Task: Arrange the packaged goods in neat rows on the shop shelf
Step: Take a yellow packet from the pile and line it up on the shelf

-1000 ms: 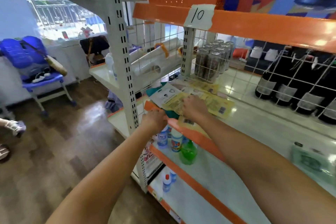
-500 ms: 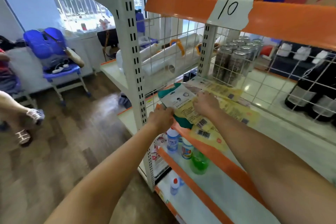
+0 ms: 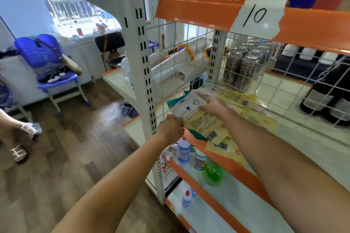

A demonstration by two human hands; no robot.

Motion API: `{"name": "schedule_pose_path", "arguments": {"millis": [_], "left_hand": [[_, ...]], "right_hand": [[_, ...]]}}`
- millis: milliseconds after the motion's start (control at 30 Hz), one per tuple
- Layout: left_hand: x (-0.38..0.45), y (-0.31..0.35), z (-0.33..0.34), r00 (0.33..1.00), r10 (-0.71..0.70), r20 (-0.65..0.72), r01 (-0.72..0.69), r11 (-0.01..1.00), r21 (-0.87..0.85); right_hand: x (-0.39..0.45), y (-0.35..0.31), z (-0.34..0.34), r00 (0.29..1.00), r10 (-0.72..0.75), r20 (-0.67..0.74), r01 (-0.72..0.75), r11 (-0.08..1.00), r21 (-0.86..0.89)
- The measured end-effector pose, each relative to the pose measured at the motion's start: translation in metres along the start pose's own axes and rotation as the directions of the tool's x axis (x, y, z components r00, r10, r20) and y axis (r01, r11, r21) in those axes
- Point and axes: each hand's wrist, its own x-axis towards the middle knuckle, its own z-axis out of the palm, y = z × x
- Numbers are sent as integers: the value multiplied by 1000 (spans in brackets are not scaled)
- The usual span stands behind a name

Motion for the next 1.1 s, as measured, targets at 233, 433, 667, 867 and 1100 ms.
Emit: {"name": "schedule_pose_path", "arguments": {"millis": [233, 433, 667, 867, 1100], "left_hand": [[3, -7, 0, 998, 57, 4, -57, 998, -5], [6, -7, -16, 997, 65, 51, -64, 998, -14], [18, -4, -34, 1000, 0, 19, 0, 999, -40], [30, 21, -41, 997, 23, -74, -27, 998, -49], [50, 38, -30, 997, 42, -71, -44, 999, -27]], "right_hand": [[3, 1, -3, 992, 35, 117, -68, 956, 284], [-1, 7, -15, 983, 22, 183, -99, 902, 420], [-26, -3, -45, 986, 41, 165, -131, 801, 584], [-32, 21, -51, 989, 105, 107, -150, 690, 708], [-34, 54, -55, 955, 267, 129, -273, 626, 730]]}}
